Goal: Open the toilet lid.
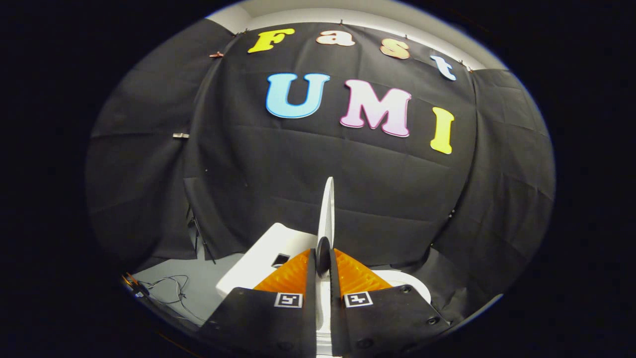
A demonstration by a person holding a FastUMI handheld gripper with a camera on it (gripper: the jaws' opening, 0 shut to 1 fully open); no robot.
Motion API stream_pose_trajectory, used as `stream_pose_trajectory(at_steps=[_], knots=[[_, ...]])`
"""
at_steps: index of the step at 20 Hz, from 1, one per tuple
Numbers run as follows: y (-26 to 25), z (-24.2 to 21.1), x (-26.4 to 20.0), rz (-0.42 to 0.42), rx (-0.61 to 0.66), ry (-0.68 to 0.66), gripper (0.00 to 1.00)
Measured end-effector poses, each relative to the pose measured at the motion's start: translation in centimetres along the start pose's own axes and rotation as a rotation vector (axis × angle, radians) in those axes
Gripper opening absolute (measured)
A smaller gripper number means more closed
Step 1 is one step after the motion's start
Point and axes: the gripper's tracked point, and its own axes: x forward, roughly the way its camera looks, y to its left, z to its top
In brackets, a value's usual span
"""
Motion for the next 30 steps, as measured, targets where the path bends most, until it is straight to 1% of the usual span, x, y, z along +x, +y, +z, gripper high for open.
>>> stream_pose_trajectory(at_steps=[2,3,6,9,11,12,13,14,15,17,20,25,30], knots=[[2.2,-0.2,0.0,0.034,-0.015,0.001,0.2],[2.7,-0.1,0.1,0.036,-0.029,-0.001,0.2],[3.2,-0.2,0.3,0.006,-0.092,-0.011,0.2],[2.6,-0.2,0.3,-0.027,-0.144,-0.027,0.2],[2.5,-0.2,0.2,-0.018,-0.142,-0.032,0.2],[2.4,-0.1,0.0,-0.013,-0.133,-0.037,0.24],[2.8,0.2,-0.2,0.008,-0.125,-0.045,0.25],[3.0,0.3,-0.3,0.015,-0.123,-0.049,0.35],[2.8,0.4,-0.7,0.012,-0.131,-0.049,0.42],[2.6,0.2,-1.0,0.007,-0.146,-0.044,0.65],[3.0,-0.7,-1.0,0.029,-0.134,-0.021,0.98],[2.9,0.1,-2.1,0.05,-0.114,-0.026,0.99],[1.7,2.4,-4.2,0.059,-0.091,-0.064,0.99]])
